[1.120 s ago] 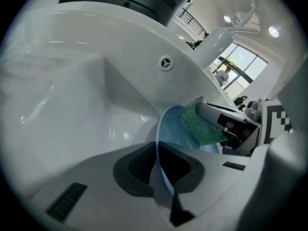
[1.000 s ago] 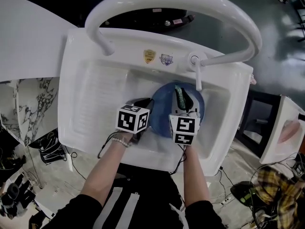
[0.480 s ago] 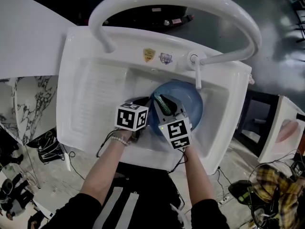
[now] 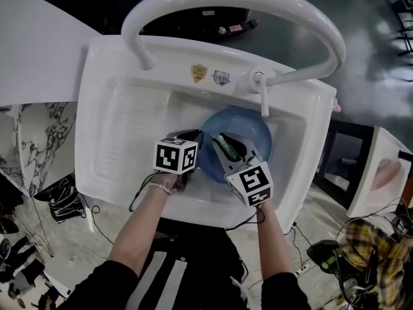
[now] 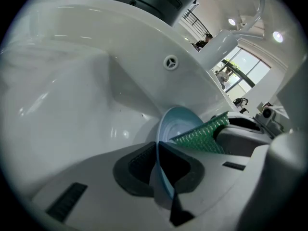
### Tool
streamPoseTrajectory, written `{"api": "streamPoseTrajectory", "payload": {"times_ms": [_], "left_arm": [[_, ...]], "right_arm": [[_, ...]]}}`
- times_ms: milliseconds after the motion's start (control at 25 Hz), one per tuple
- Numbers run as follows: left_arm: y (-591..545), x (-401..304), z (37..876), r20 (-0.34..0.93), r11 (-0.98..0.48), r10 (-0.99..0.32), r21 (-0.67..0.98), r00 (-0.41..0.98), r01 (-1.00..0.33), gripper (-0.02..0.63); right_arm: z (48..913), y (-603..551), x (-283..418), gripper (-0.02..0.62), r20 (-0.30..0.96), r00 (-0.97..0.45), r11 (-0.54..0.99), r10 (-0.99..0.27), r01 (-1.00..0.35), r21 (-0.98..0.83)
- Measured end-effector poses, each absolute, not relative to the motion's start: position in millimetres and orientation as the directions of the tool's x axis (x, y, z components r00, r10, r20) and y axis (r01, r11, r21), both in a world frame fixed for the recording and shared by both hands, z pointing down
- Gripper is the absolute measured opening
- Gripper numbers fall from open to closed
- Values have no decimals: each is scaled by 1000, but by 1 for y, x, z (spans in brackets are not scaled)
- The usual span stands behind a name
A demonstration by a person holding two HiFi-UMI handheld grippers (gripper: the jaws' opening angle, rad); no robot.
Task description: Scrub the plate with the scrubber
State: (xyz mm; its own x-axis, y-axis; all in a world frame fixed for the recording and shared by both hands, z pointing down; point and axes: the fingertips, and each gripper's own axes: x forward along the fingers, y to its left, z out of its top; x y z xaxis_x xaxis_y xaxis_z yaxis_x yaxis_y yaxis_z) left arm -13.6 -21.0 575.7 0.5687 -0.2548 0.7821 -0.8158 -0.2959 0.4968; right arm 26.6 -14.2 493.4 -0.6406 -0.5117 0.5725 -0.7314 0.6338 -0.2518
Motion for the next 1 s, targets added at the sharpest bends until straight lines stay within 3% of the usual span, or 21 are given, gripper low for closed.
{"api": "streamPoseTrajectory", "payload": {"times_ms": [320,640,1000], "left_arm": [[-22,-14,573,779,-298,-256,500,572,-814,20],[-21,-13,572,777,-298,-255,503,576,-811,21],[-22,-15,574,779,-291,-262,500,570,-816,20]], "right_arm": [[485,-44,69,92,593,-488,611,-641,-792,9],[507,-58,89,92,658,-379,651,-651,-724,227],[530,-52,87,92,685,-390,677,-615,-706,206]]}}
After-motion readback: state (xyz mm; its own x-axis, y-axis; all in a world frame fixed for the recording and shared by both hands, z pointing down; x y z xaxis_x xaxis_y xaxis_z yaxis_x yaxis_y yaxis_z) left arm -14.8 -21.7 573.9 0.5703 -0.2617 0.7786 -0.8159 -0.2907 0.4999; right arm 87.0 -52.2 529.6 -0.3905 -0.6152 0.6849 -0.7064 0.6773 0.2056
